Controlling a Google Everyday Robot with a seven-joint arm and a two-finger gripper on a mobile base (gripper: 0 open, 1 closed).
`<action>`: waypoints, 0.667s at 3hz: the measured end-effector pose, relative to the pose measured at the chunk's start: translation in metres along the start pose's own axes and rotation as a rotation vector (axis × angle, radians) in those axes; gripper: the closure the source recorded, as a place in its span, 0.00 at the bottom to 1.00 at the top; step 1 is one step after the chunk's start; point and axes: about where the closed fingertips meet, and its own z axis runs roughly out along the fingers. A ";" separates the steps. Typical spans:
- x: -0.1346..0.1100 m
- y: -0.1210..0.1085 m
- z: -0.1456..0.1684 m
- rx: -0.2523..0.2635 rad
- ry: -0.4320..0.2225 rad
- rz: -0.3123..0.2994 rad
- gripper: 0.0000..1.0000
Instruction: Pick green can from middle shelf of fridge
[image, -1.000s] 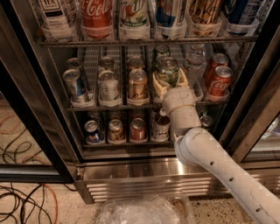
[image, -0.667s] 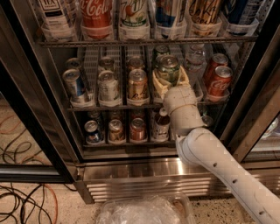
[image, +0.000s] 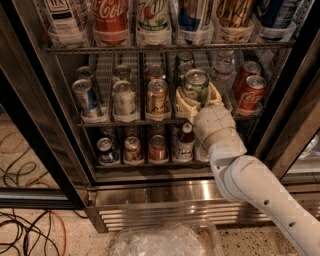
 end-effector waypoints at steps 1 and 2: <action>-0.001 0.011 -0.021 -0.100 0.039 0.002 1.00; 0.000 0.018 -0.039 -0.212 0.077 -0.003 1.00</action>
Offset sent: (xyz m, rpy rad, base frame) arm -0.0752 0.0213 -0.0272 -0.1776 0.1365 0.3795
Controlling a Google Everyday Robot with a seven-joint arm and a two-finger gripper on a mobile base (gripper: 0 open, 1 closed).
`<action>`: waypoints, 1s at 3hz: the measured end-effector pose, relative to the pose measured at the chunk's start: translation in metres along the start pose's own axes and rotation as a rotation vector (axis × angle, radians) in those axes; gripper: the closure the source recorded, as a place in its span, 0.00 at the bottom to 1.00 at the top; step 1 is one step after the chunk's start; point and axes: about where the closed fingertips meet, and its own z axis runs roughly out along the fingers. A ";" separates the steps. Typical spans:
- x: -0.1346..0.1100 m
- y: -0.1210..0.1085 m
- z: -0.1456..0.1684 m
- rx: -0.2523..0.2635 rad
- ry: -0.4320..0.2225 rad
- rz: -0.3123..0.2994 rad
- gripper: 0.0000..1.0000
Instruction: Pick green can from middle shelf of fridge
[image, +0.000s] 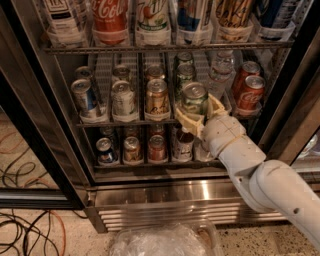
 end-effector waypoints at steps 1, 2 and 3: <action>-0.003 0.004 -0.015 -0.105 0.029 -0.003 1.00; -0.010 0.014 -0.030 -0.221 0.049 -0.005 1.00; -0.017 0.037 -0.048 -0.335 0.063 0.006 1.00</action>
Offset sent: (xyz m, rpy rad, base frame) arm -0.0816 0.0191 -0.0035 -0.1584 0.1043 0.4457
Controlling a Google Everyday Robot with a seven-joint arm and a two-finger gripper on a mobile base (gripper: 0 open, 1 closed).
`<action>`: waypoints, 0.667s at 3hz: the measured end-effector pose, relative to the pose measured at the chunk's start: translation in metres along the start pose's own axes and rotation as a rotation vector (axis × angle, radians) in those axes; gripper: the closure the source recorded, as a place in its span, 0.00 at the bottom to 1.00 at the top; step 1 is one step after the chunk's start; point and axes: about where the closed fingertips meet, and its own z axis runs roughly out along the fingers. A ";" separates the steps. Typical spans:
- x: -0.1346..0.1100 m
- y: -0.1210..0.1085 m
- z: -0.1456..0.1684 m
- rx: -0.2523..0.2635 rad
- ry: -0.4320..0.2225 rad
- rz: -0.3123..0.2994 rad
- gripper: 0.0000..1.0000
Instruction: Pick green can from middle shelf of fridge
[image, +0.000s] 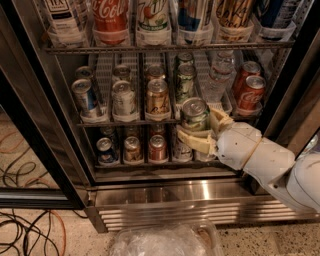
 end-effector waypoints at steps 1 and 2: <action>-0.006 0.015 -0.014 -0.052 0.015 0.005 1.00; -0.012 0.025 -0.030 -0.077 0.030 0.016 1.00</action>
Offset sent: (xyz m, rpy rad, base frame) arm -0.0636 -0.0143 0.0071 -0.0329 0.0685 0.0834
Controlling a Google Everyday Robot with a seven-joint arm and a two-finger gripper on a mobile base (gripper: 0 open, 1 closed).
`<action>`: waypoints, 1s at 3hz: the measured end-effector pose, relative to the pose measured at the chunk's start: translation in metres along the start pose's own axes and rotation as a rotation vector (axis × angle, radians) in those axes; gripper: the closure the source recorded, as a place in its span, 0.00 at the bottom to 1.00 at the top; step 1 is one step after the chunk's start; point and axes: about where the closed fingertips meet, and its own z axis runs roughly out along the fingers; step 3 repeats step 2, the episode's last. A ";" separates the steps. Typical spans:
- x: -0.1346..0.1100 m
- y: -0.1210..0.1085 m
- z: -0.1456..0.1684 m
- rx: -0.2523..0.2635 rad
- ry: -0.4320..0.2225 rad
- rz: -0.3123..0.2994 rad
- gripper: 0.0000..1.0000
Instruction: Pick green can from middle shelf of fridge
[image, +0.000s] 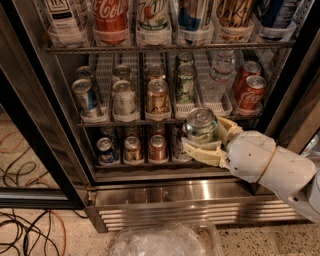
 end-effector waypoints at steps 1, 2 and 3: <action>-0.015 0.012 -0.031 0.032 0.026 0.011 1.00; -0.015 0.011 -0.034 0.039 0.028 0.010 1.00; -0.015 0.011 -0.034 0.039 0.028 0.010 1.00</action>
Offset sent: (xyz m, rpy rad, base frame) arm -0.0524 -0.0306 0.0193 -0.0003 0.0305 -0.0944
